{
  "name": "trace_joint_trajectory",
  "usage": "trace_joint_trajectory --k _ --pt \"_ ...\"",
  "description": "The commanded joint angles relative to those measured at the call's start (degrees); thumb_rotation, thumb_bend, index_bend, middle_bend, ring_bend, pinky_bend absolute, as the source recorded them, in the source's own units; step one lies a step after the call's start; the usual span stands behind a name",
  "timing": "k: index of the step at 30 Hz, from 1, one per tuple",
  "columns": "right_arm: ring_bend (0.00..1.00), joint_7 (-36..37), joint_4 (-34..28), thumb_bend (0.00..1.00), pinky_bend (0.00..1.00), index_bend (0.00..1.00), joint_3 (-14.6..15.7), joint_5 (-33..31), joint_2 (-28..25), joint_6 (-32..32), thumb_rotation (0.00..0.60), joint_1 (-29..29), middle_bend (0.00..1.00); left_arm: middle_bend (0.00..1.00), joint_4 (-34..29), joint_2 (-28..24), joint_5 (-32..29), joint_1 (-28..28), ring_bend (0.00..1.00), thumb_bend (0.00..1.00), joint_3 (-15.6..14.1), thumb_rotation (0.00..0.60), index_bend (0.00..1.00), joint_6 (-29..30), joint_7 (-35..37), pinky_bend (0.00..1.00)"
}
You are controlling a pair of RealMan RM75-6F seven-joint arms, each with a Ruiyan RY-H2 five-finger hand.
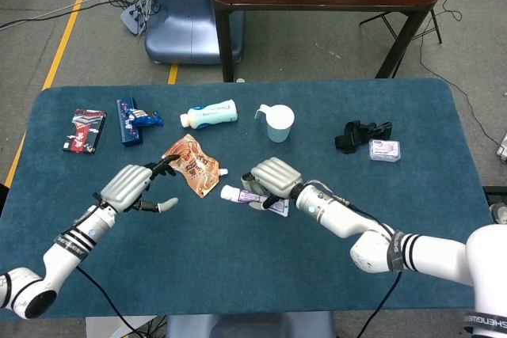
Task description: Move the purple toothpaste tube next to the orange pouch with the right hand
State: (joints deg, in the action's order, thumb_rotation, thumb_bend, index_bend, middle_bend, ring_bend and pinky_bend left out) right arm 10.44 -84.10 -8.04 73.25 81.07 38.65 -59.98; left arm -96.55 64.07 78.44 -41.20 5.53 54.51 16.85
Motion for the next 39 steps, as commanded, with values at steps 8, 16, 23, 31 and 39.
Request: trace_joint_trajectory --k 8,16,23,31,39 --pt "0.65 3.0 0.7 0.81 0.59 0.83 -1.9 2.1 7.3 5.3 0.600 2.3 0.77 0.06 -2.4 2.2 -4.0 2.4 0.04 0.06 4.4 0.000 0.00 1.8 11.7 0.18" --pt "0.66 2.4 3.1 0.81 0.62 0.83 -4.2 1.0 13.6 8.0 0.600 2.3 0.77 0.03 0.2 9.0 -4.4 2.6 0.02 0.03 5.9 0.000 0.00 6.2 6.6 0.12" --pt "0.67 2.8 6.9 0.81 0.62 0.84 -5.8 0.8 18.8 9.4 0.600 1.8 0.78 0.02 4.9 15.2 -1.8 2.5 0.01 0.02 6.1 0.000 0.00 9.0 4.8 0.10" --pt "0.67 3.0 11.5 0.81 0.63 0.84 -6.8 2.5 23.9 11.6 0.600 1.1 0.78 0.01 8.5 19.5 -1.4 1.8 0.01 0.01 6.6 0.000 0.00 8.7 5.9 0.08" --pt "0.68 3.4 15.1 0.81 0.63 0.84 -7.5 2.8 27.2 11.8 0.600 0.6 0.78 0.00 9.5 21.4 -2.6 1.3 0.00 0.00 7.2 0.000 0.00 7.3 6.3 0.08"
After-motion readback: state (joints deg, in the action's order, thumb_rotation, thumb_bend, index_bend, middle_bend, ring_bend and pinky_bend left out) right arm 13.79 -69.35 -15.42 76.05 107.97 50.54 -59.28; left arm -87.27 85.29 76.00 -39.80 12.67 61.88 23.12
